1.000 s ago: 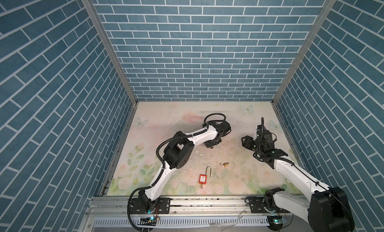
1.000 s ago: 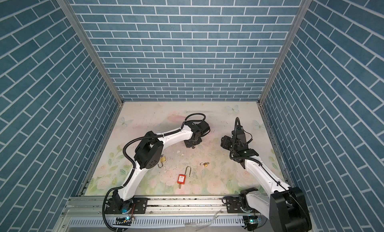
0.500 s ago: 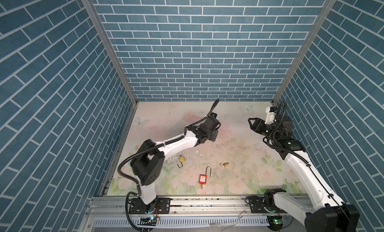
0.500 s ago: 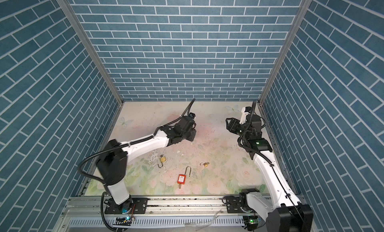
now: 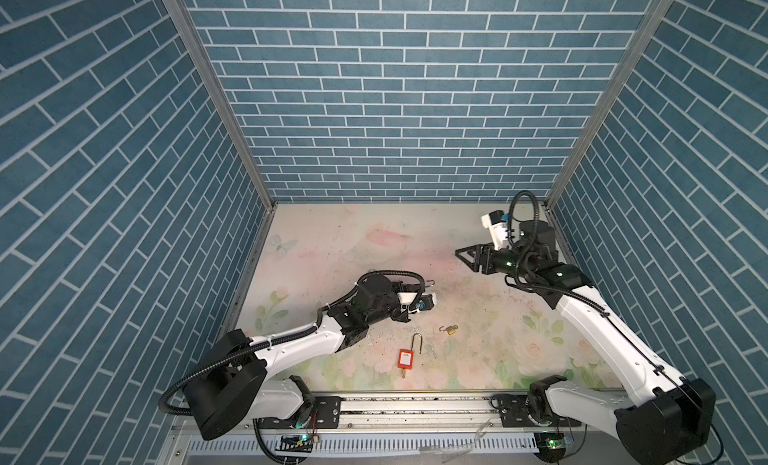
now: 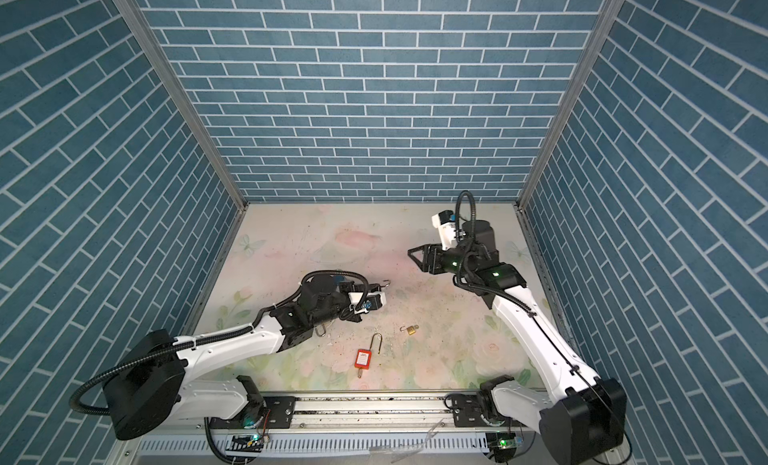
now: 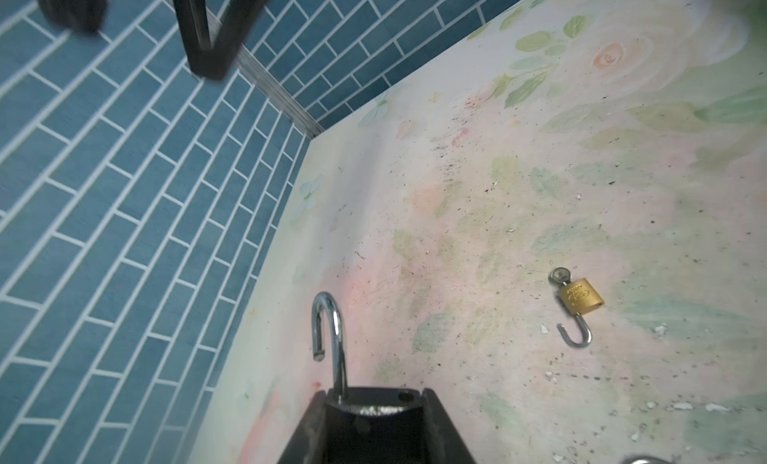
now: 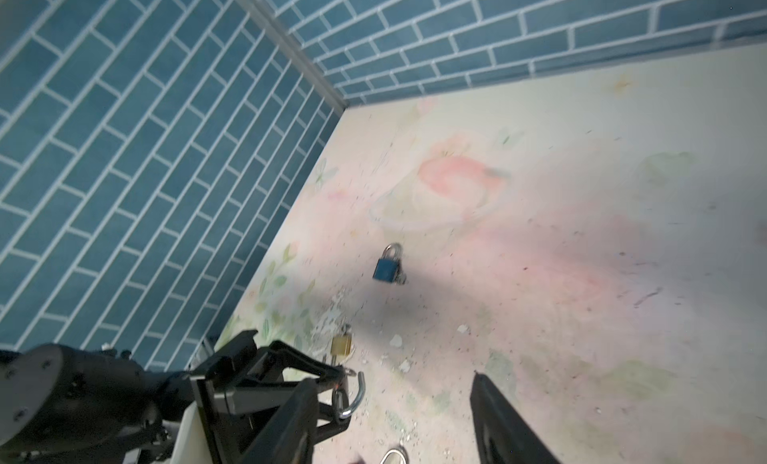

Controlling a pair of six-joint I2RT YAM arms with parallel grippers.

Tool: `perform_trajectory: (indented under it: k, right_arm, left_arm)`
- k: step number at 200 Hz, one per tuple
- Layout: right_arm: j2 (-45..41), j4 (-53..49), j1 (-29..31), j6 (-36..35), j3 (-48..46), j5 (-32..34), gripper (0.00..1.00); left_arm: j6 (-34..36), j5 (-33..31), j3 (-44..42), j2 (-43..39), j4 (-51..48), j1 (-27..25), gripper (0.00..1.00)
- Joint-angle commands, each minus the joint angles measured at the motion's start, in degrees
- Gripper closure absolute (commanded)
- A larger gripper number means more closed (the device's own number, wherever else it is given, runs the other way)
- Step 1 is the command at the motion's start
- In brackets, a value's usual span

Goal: Lock with the key

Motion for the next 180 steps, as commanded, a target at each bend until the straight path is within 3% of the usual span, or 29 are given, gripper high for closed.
perform_trajectory:
  k: [1, 96, 180]
  right_arm:
    - [3.59, -4.72, 3.62, -4.48, 1.76, 2.57, 0.41]
    - [9.36, -5.18, 8.24, -5.63, 0.17, 3.78, 0.57]
    - [3.17, -6.84, 8.09, -5.45, -1.70, 7.45, 0.69]
  left_arm:
    - [5.73, 2.66, 0.93, -0.73, 4.48, -0.02, 1.00]
    - [3.96, 2.42, 1.60, 0.49, 5.42, -0.10, 1.00]
    - [-1.15, 5.14, 4.53, 2.53, 2.37, 1.32, 1.00]
